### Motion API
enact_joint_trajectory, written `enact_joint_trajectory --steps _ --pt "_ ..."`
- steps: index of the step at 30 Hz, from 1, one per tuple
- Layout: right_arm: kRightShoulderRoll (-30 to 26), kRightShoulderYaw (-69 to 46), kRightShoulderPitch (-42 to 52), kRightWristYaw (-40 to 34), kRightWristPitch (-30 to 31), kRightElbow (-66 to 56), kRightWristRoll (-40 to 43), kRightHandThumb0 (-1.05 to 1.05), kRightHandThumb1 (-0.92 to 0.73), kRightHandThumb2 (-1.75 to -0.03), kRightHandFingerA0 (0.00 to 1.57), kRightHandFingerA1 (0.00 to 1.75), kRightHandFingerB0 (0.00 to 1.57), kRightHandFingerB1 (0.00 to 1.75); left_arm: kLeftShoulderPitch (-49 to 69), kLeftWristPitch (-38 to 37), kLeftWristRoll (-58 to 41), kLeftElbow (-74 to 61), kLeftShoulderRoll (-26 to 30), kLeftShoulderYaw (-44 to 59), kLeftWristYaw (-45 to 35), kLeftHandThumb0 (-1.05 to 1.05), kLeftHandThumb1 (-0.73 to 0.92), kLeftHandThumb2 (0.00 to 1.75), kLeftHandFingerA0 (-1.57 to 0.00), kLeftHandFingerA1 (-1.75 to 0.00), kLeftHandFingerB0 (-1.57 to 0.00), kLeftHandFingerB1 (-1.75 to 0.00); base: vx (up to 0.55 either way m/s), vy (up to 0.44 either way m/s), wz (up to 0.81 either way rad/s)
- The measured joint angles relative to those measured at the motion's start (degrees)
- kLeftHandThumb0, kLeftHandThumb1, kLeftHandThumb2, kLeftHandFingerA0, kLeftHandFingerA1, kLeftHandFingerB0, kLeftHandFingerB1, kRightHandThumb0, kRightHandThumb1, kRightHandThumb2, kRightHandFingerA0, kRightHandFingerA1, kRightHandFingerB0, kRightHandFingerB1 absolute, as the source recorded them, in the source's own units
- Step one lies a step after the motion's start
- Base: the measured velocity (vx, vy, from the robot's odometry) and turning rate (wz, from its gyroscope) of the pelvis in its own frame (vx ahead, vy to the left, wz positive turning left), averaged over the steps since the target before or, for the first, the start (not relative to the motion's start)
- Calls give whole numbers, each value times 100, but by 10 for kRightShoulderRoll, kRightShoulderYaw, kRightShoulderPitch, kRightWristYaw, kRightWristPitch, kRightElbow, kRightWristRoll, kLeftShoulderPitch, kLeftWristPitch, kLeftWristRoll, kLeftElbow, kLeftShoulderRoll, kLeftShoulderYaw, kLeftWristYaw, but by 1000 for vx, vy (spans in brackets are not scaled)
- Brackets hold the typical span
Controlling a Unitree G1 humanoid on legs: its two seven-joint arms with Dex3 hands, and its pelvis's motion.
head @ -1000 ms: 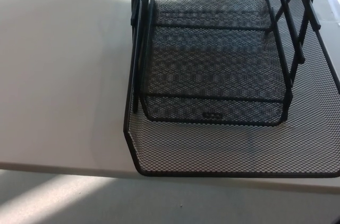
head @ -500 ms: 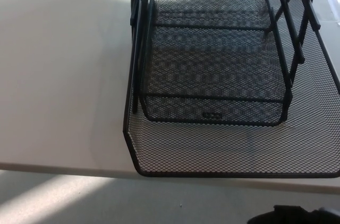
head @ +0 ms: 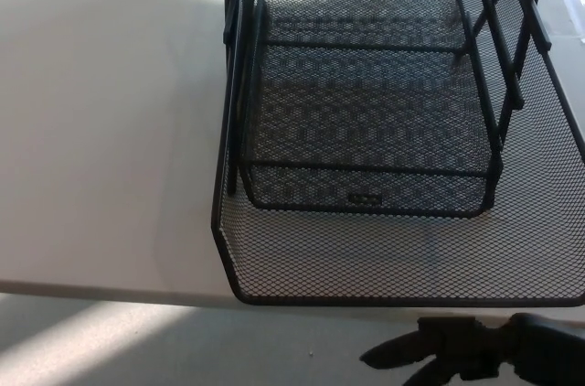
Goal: A balck drawer is kept on the middle of the table and the robot uses its right hand to push it back away from the robot
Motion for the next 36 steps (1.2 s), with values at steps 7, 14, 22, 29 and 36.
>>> enact_joint_trajectory --steps 7,14,22,29,36 --pt "-6 20 -56 33 25 -47 52 -65 -63 -101 36 55 17 44 0 0 0 0 0 0 0 -58 75 62 -43 -37 -30 -32 0 0 0" --pt "-19 42 -115 66 58 -88 104 -65 -64 -101 35 55 18 44 0 0 0 0 0 0 0 -57 75 62 -43 -37 -31 -32 0 0 0" --pt "-29 67 -192 105 103 -106 160 -63 -79 -64 32 36 27 31 0 -2 0 0 0 0 0 -56 75 62 -43 -36 -31 -32 0 0 0" --pt "-28 113 -288 153 161 -64 194 -64 -80 -64 32 37 25 31 -1 -5 0 2 0 0 0 -56 75 62 -40 -35 -31 -31 0 0 0" --pt "-22 157 -362 186 215 -2 201 -66 -76 -64 34 36 25 30 -1 -5 1 2 0 -1 -1 -57 75 62 -40 -36 -29 -31 0 0 0"
